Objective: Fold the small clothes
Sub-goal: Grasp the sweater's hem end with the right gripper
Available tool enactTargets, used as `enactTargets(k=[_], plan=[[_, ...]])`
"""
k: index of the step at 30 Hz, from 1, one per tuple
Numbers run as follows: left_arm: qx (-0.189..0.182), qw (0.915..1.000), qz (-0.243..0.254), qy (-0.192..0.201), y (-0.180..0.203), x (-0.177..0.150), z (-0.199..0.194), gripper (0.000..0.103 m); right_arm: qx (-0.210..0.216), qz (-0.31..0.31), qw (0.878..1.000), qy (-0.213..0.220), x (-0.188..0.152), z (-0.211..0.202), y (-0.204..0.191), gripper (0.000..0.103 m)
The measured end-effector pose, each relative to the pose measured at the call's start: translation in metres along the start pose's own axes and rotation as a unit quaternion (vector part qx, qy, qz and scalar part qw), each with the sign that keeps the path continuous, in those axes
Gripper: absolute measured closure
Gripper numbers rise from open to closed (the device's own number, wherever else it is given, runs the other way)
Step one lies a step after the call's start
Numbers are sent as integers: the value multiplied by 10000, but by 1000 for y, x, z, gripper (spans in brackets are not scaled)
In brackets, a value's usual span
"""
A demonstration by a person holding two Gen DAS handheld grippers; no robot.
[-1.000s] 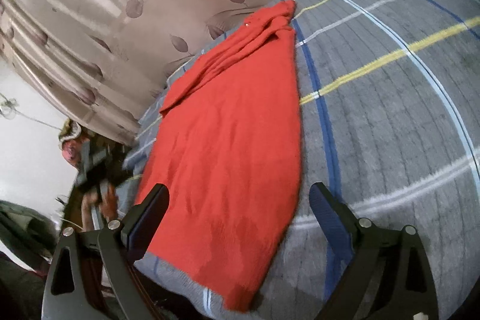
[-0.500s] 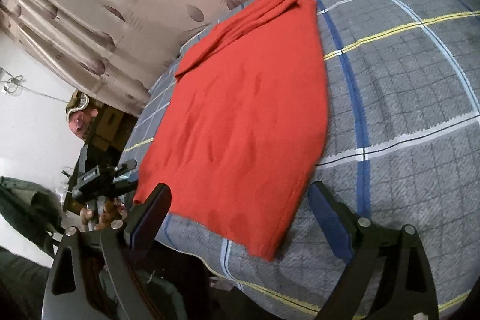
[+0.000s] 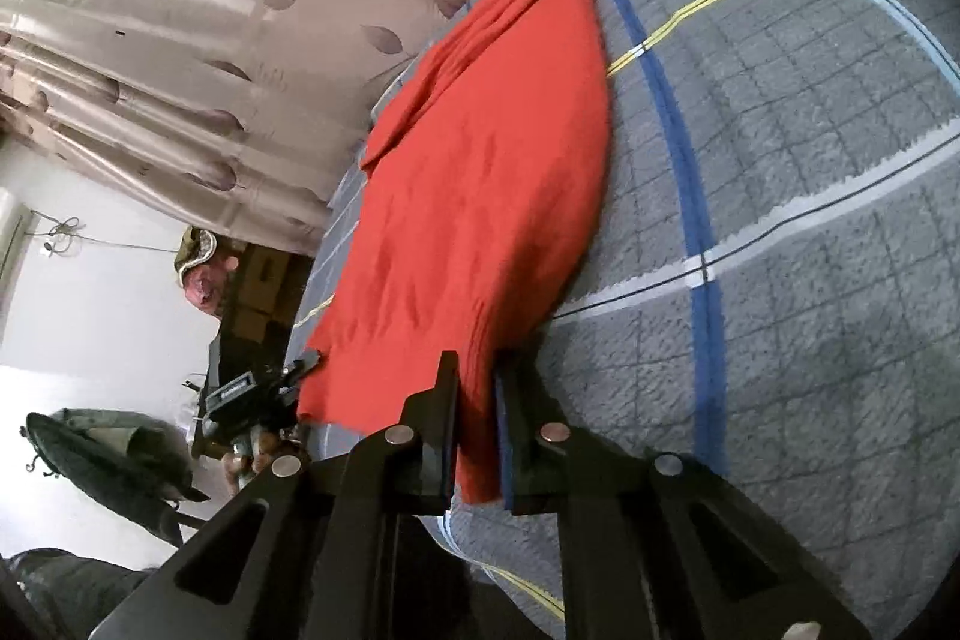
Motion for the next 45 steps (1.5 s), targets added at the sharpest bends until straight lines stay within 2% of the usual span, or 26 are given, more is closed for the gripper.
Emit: enactTargets(k=[2,6,10,13,16,18,23,31,35,41,43,45], plan=[[55,10000,63,-12,2,0,4,85,49,61,10000,17,3,1,-1,88],[87,9998,166,-7,5,1,9,82,-144,-19,9999,14,6,7,-3,87],[456,9974,556,75,7,-3,10,84,-450,-209,9987,-106,5,12,-6,86],[1111,9866,1175,221,13,-9,11,95,-475,-243,9986,-54,5,13,-6,85],[1618,9708,1720,420,20,-14,14,96,-539,-199,9983,-69,4,14,-4,88],[1881,9598,2015,524,25,-18,16,97,-604,-206,9979,-88,3,14,-1,94],[2207,9444,2341,676,26,-21,16,97,-692,-471,9965,-40,3,14,-8,95],[2484,9276,2665,823,39,-19,18,97,-271,-327,9991,92,12,8,-21,95],[2490,9250,2732,880,46,-15,16,97,-100,-365,9991,187,21,1,-33,95],[2424,9265,2706,985,53,-7,11,97,73,-354,9990,261,31,-3,-42,95],[2367,9283,2670,1044,56,-3,8,97,128,-335,9989,308,35,-6,-44,95],[2219,9344,2565,1093,58,2,4,97,201,-302,9987,363,38,-10,-44,95]])
Point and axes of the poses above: each gripper's, at about its wrist camera, not at the fingertips, and z roughly the way its jaws point, y to its right, x to its top, the point moved 9 cm from there along z, roughly the way its jaws point, and after that the axes turned 4 degrees about -z, right-handed, at the moved point
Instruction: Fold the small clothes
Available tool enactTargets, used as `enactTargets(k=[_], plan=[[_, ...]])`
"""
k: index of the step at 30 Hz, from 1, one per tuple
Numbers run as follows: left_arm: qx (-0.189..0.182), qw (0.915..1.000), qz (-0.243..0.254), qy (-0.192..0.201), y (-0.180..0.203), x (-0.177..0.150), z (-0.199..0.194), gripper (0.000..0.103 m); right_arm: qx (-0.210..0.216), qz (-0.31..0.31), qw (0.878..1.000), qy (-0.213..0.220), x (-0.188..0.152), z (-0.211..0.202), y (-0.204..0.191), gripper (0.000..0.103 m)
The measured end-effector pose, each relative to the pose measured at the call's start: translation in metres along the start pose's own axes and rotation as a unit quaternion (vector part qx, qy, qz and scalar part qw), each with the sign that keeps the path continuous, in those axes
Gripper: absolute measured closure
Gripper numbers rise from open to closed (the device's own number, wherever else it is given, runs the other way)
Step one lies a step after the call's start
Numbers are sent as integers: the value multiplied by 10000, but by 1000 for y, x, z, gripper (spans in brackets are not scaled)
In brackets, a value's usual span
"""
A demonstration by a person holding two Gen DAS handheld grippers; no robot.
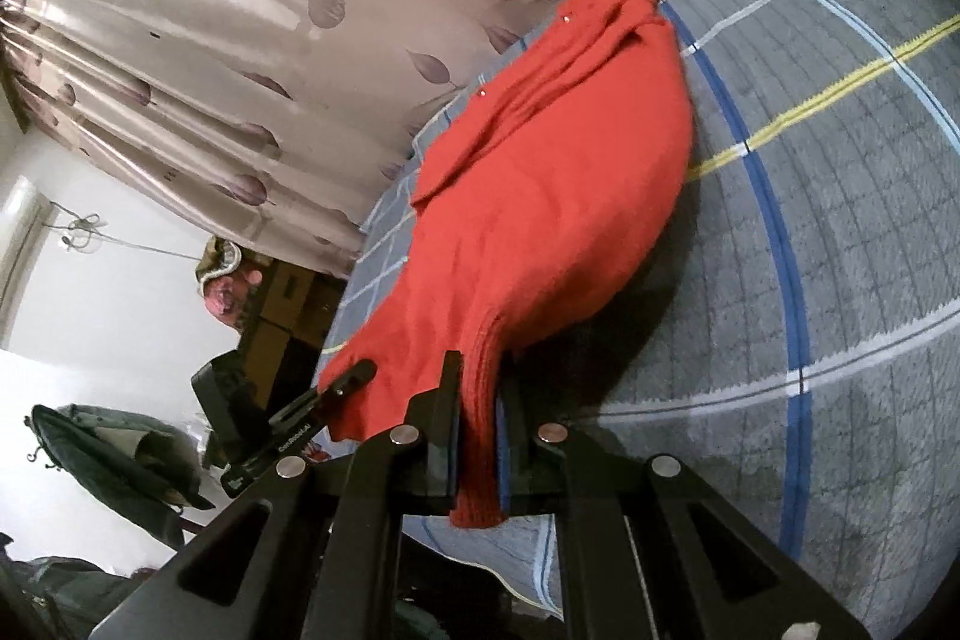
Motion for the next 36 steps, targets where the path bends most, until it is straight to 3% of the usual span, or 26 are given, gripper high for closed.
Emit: enactTargets(k=[5,10,24,36], plan=[[-423,9976,-532,132,-9,18,-7,97,116,35,9998,155,11,-7,-6,95],[-619,9944,-819,241,-14,35,-12,97,197,-25,9995,261,24,-11,-13,95],[-470,9947,-552,733,-9,87,-21,97,292,-214,9982,481,66,-12,-29,95],[-369,9947,-606,738,-14,114,0,97,276,-228,9978,552,107,0,-27,95]])
Point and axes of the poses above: each gripper's, at about its wrist camera, not at the fingertips, and z roughly the way its jaws point, y to its right, x to its top, the point moved 9 cm from there along z, roughly the way its jaws point, and after that the axes turned 4 degrees about -z, right-handed, at the moved point
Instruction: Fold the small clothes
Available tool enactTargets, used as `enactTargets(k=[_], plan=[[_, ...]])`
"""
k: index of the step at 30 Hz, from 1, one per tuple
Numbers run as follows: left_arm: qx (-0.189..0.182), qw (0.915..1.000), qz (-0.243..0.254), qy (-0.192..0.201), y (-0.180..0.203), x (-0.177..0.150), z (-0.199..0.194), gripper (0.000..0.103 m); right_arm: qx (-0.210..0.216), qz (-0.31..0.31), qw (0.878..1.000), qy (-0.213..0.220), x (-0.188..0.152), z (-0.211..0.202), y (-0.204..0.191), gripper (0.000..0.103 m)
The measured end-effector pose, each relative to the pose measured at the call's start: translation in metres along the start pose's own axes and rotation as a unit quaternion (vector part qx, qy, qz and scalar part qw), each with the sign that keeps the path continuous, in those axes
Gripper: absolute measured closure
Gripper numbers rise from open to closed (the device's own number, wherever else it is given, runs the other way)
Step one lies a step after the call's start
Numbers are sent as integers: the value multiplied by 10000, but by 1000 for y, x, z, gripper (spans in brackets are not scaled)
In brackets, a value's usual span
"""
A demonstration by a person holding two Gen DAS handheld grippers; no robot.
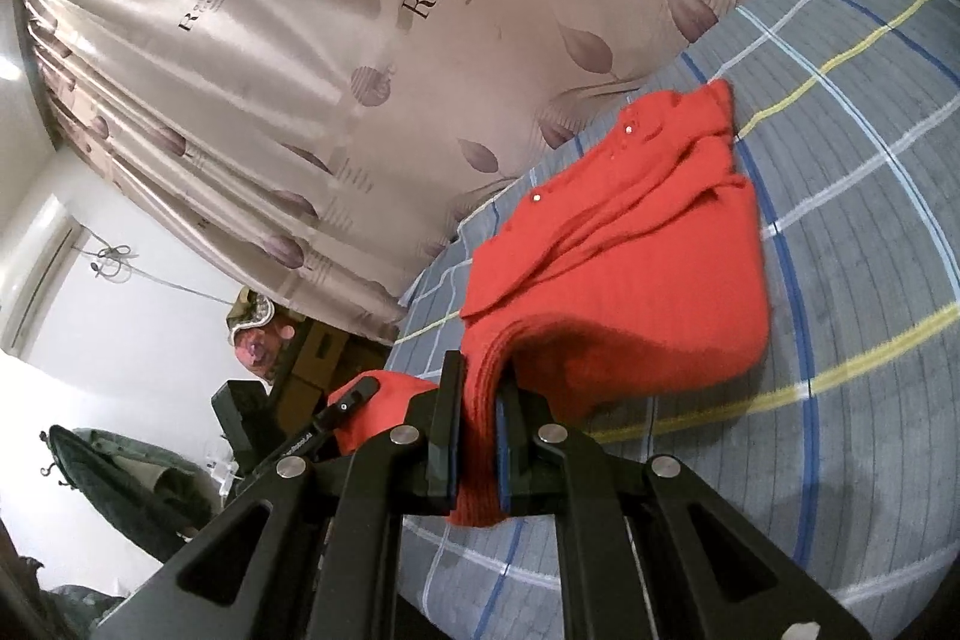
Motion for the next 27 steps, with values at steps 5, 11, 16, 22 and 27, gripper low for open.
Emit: enactTargets(k=[5,11,16,22,27], plan=[[47,10000,-60,-37,-6,9,13,97,-19,47,10000,21,13,9,5,95],[101,9999,-106,-75,-11,20,30,97,-60,90,9999,28,28,18,12,95],[142,9997,-153,-125,-15,25,43,97,-57,162,9998,48,41,25,20,95],[200,9994,-224,-177,-21,30,57,97,-71,173,9998,20,57,38,26,95],[256,9990,-291,-201,-26,35,67,97,-83,233,9997,-15,66,47,35,95]])
Point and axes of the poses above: each gripper's, at about its wrist camera, not at the fingertips, and z roughly the way its jaws point, y to its right, x to its top, the point moved 9 cm from there along z, roughly the way its jaws point, and after that the axes turned 4 degrees about -z, right-handed, at the moved point
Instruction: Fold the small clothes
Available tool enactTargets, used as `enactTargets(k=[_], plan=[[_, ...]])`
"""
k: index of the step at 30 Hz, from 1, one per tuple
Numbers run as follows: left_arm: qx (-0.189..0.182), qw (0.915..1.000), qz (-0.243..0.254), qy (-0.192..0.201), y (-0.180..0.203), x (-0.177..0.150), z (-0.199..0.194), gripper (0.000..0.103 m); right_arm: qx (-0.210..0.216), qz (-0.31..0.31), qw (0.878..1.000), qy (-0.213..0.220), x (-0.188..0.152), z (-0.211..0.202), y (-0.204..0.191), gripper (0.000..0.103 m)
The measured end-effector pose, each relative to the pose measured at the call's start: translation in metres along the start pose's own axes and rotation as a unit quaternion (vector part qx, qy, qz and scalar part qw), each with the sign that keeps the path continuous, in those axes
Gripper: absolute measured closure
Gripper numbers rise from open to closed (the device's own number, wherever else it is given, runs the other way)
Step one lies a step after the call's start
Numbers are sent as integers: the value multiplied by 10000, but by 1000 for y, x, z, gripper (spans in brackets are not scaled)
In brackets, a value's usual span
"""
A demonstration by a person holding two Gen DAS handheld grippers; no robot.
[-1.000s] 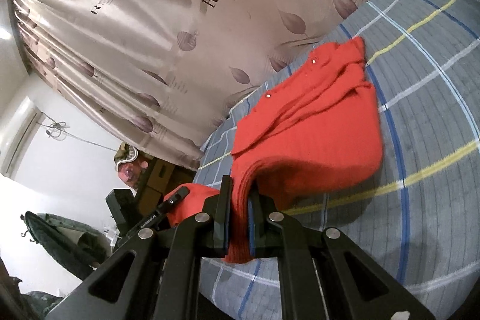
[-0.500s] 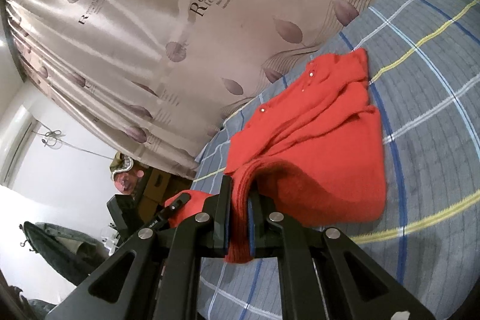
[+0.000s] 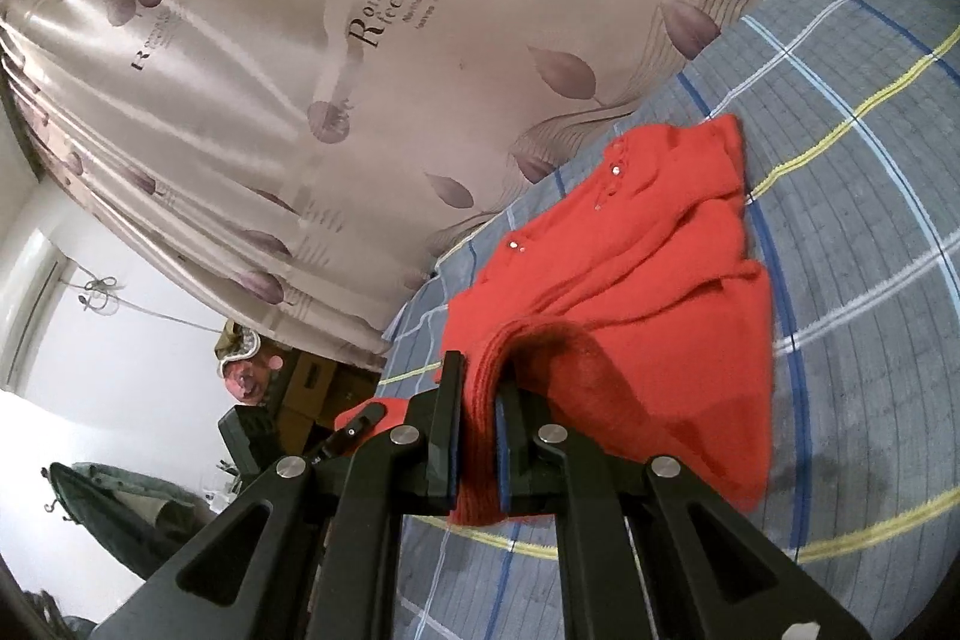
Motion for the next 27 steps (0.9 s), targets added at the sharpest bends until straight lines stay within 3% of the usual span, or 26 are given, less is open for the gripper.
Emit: enactTargets(k=[27], plan=[[425,9991,-63,-8,-29,35,60,97,-195,210,9996,24,56,43,41,95]])
Point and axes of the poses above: each gripper's, at about its wrist camera, not at the fingertips, and z roughly the way its jaws point, y to its right, x to its top, the point moved 9 cm from there along z, roughly the way its jaws point, and after that the axes turned 4 degrees about -z, right-handed, at the moved point
